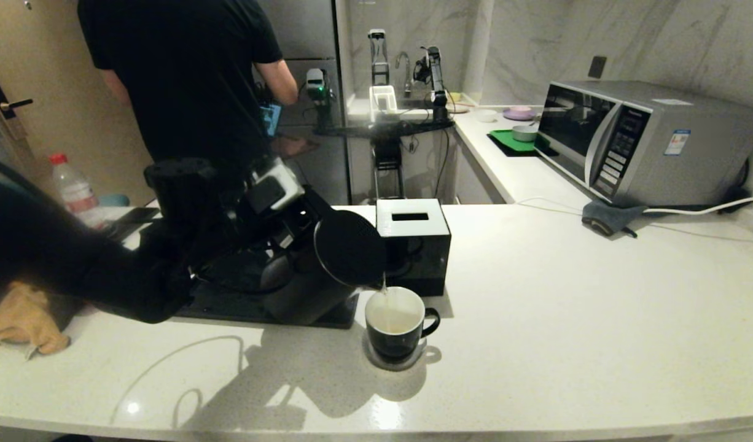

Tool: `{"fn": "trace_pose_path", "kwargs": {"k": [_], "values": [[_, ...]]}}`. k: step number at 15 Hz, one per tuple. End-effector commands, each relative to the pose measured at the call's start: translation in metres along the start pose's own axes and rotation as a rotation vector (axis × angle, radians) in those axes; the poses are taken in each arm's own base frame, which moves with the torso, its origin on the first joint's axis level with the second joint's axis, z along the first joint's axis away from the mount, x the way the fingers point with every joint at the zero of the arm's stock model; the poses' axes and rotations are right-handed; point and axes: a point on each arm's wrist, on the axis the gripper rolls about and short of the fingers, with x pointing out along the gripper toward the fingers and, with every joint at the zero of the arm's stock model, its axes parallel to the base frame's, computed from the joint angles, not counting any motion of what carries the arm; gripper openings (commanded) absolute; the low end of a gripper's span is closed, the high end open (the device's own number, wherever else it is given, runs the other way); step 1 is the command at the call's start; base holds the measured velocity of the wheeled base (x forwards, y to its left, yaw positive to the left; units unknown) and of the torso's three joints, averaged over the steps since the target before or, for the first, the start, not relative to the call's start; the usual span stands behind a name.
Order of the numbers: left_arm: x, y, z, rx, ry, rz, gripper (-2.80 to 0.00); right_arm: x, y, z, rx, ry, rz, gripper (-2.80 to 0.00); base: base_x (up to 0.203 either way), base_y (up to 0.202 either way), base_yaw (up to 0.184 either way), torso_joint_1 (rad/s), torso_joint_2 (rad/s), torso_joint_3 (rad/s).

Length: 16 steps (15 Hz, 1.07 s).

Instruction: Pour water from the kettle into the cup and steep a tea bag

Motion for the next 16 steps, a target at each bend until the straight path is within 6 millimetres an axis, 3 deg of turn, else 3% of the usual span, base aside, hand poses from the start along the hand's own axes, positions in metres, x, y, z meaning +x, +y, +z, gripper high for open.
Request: {"fn": "trace_pose_path", "kwargs": {"k": [1,16], "values": [[0.0,-0.0002,0.0013,0.009,-0.008,0.001,-2.8,0.0001,0.0,0.0001,0.0,0.001,-0.001,-2.8,0.0,0.0,0.0,0.0,0.0,0.0],[-0.0014,-0.0014,0.0102,0.015,-0.029,-0.001,-2.8,0.0001,0.0,0.0002,0.0,0.001,0.0,-2.8,0.0,0.0,0.0,0.0,0.0,0.0]]}}
